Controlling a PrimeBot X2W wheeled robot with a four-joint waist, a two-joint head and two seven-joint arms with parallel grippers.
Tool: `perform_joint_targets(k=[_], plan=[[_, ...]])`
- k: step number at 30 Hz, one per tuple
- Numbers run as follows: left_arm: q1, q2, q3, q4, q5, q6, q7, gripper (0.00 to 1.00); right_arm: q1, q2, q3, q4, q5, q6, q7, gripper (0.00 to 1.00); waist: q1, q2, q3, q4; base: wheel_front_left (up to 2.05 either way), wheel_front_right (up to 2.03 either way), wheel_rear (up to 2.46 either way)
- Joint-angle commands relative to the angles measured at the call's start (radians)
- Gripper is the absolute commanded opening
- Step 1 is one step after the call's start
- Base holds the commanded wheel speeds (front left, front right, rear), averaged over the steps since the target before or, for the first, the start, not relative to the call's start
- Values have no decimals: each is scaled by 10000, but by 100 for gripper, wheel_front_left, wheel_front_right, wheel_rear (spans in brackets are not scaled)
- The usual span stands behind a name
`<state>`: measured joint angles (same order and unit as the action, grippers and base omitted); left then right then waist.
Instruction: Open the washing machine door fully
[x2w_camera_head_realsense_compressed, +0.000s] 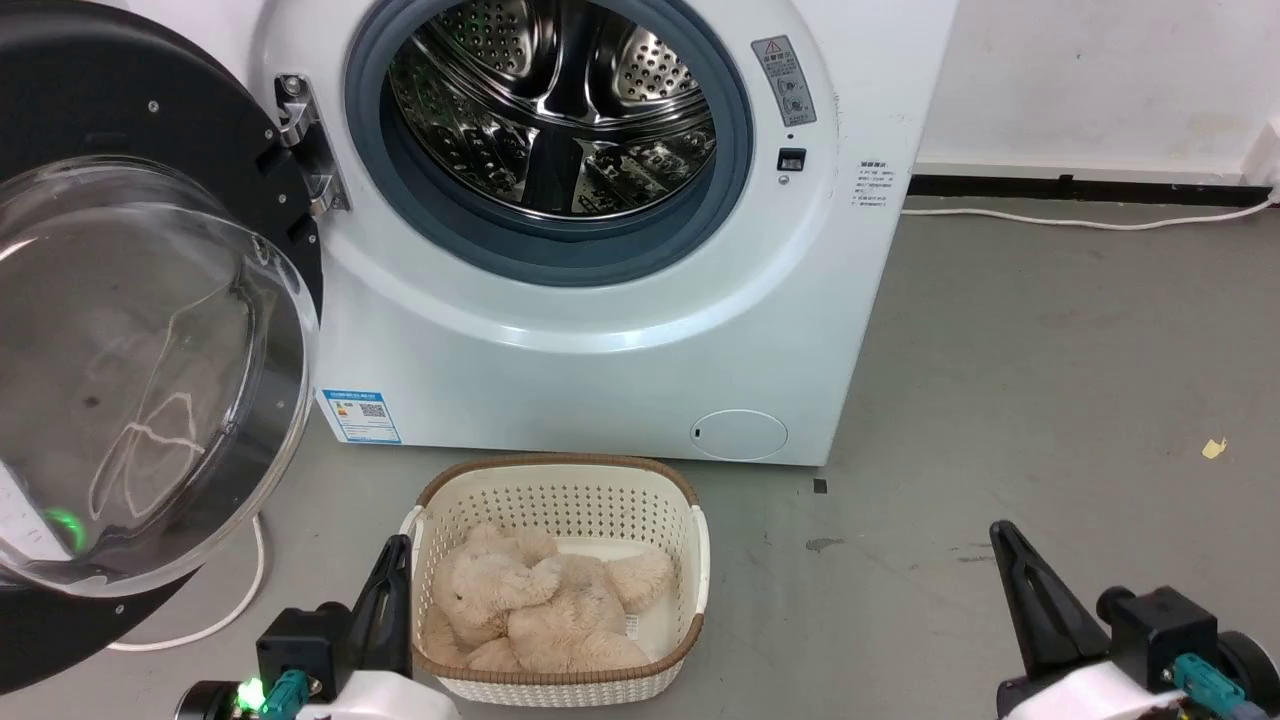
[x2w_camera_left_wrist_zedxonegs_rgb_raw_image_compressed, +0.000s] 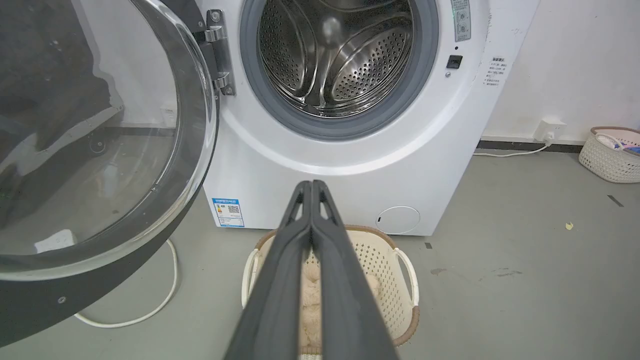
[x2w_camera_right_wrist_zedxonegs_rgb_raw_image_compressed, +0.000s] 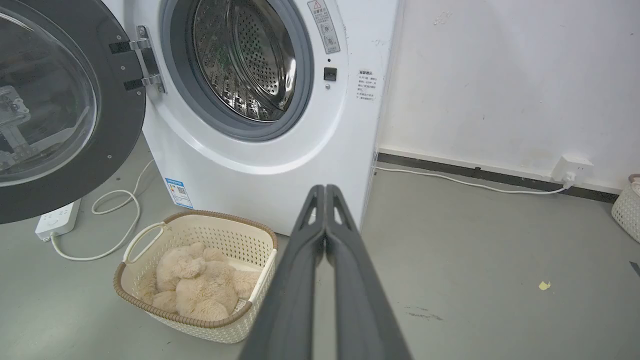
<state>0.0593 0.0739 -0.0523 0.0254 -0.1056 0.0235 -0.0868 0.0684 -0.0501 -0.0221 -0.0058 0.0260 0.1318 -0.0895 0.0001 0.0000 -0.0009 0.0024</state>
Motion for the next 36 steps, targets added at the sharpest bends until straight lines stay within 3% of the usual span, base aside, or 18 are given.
perform_joint_targets(k=[1, 36], plan=[[-186, -52, 49, -46, 109, -40, 62, 0, -225, 0, 26, 32, -47, -8, 44, 0, 0, 0, 0, 0, 0, 0, 0], [-529, -208, 448, -221, 906, -204, 740, 0, -612, -1, 191, 54, -226, -11, 760, 0, -1, 0, 8, -20, 0, 0, 0]])
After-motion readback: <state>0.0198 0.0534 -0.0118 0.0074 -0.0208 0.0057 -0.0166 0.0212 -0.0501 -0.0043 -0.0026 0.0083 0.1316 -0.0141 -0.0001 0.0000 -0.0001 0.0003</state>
